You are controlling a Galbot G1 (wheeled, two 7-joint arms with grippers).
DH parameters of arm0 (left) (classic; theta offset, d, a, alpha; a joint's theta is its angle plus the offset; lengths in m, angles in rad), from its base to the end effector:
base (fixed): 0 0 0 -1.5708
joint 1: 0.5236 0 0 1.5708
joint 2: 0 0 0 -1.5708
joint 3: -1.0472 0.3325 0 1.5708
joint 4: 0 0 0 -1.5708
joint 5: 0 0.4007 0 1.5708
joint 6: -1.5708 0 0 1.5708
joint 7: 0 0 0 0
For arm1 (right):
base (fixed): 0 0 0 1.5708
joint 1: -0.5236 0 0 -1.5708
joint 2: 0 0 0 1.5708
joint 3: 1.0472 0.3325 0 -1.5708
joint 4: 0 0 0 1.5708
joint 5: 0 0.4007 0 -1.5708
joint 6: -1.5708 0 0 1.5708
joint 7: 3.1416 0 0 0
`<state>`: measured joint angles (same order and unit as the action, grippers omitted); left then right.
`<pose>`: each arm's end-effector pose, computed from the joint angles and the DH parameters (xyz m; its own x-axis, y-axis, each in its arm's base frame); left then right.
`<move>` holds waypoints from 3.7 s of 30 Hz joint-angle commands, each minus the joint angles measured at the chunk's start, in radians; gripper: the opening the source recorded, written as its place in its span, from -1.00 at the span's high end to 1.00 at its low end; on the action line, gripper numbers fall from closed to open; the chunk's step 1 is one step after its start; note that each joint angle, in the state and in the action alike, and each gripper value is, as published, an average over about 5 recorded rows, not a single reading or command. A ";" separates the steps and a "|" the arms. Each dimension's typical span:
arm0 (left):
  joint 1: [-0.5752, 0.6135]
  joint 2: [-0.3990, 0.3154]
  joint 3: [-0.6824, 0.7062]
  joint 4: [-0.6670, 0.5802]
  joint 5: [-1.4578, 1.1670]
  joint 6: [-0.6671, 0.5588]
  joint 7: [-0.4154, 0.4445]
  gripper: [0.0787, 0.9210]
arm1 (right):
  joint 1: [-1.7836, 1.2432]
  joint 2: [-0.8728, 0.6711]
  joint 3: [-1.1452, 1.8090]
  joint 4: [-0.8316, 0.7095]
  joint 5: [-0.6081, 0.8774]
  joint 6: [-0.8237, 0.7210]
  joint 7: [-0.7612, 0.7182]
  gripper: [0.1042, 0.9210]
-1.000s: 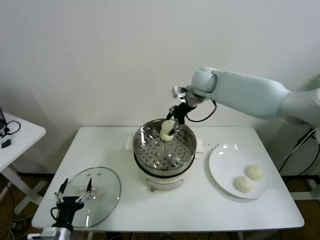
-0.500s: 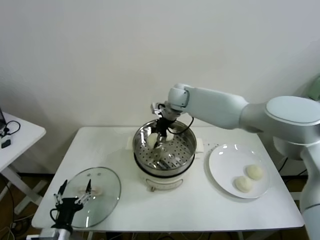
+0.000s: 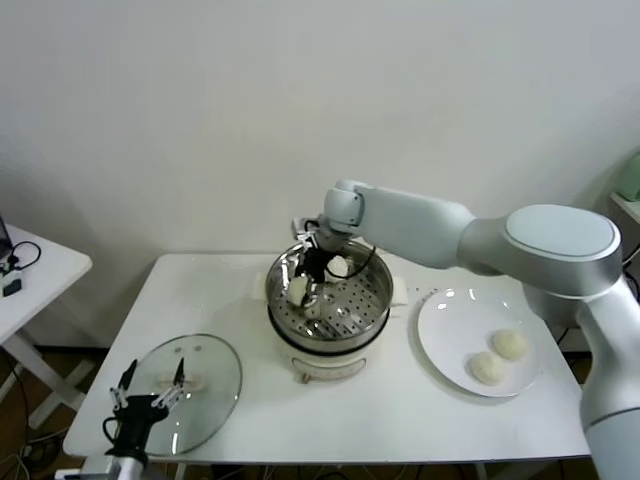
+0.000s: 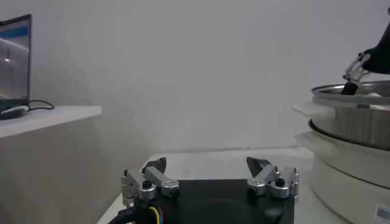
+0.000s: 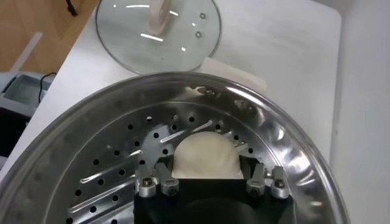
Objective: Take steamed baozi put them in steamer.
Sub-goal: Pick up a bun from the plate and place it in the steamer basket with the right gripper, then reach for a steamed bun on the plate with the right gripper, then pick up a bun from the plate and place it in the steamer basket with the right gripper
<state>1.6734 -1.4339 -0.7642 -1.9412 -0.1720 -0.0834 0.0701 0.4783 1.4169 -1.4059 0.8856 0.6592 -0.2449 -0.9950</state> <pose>0.1922 0.1138 -0.3532 -0.9855 -0.0970 0.1390 -0.0876 0.9935 0.0721 0.6181 0.1972 -0.1371 -0.0307 -0.3575 0.9334 -0.9560 -0.2621 -0.1319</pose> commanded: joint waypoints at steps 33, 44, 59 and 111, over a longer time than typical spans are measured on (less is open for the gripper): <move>0.012 0.010 0.000 -0.015 -0.009 -0.023 -0.045 -0.77 | 0.358 -0.844 -0.142 0.613 -0.176 0.106 -0.089 -0.76; 0.017 0.004 -0.005 -0.050 -0.014 0.001 -0.045 -0.77 | -0.056 -1.049 0.117 0.549 -0.429 0.141 -0.111 -0.76; 0.035 -0.013 -0.019 -0.030 0.010 -0.005 -0.045 -0.77 | -0.445 -0.969 0.362 0.414 -0.553 0.149 -0.090 -0.76; 0.004 -0.019 -0.006 0.002 0.023 0.006 -0.047 -0.77 | 0.190 -0.803 0.031 0.499 -0.613 0.386 -0.144 -0.43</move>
<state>1.6784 -1.4554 -0.7718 -1.9371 -0.1526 -0.0792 0.0234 0.2372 0.5739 -1.1448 1.2576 0.1111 -0.0351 -1.0942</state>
